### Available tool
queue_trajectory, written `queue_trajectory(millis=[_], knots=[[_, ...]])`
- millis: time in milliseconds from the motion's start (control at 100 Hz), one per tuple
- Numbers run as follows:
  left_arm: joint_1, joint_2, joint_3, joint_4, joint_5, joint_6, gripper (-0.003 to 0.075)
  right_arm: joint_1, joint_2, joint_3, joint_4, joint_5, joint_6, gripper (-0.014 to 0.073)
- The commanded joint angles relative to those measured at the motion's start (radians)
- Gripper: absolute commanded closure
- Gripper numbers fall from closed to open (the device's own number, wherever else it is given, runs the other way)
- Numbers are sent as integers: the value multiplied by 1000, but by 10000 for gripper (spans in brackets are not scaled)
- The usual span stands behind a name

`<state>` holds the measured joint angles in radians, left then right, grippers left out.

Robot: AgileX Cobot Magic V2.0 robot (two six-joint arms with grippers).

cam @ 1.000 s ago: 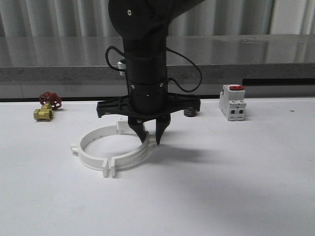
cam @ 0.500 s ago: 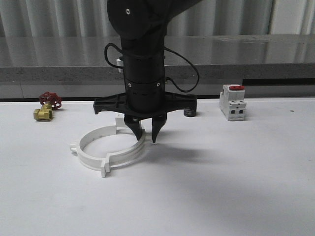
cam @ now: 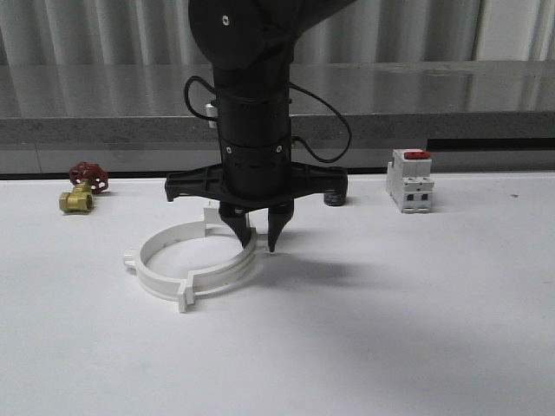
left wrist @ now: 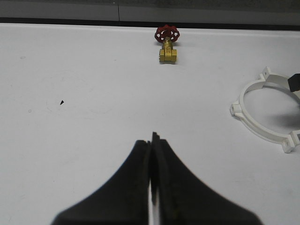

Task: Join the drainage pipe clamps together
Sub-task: 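Press the held half-ring's tabs against the first half-ring's tabs with the right gripper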

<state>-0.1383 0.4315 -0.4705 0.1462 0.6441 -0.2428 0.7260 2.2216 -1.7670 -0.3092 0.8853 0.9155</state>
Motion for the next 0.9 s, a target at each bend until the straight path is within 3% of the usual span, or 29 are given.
queue_trajectory(millis=[0, 890], knots=[[3, 3, -28, 5, -72, -1, 741, -1, -64, -30, -30, -10, 3, 513], [3, 3, -28, 5, -72, -1, 741, -1, -64, -30, -30, -7, 36, 513]])
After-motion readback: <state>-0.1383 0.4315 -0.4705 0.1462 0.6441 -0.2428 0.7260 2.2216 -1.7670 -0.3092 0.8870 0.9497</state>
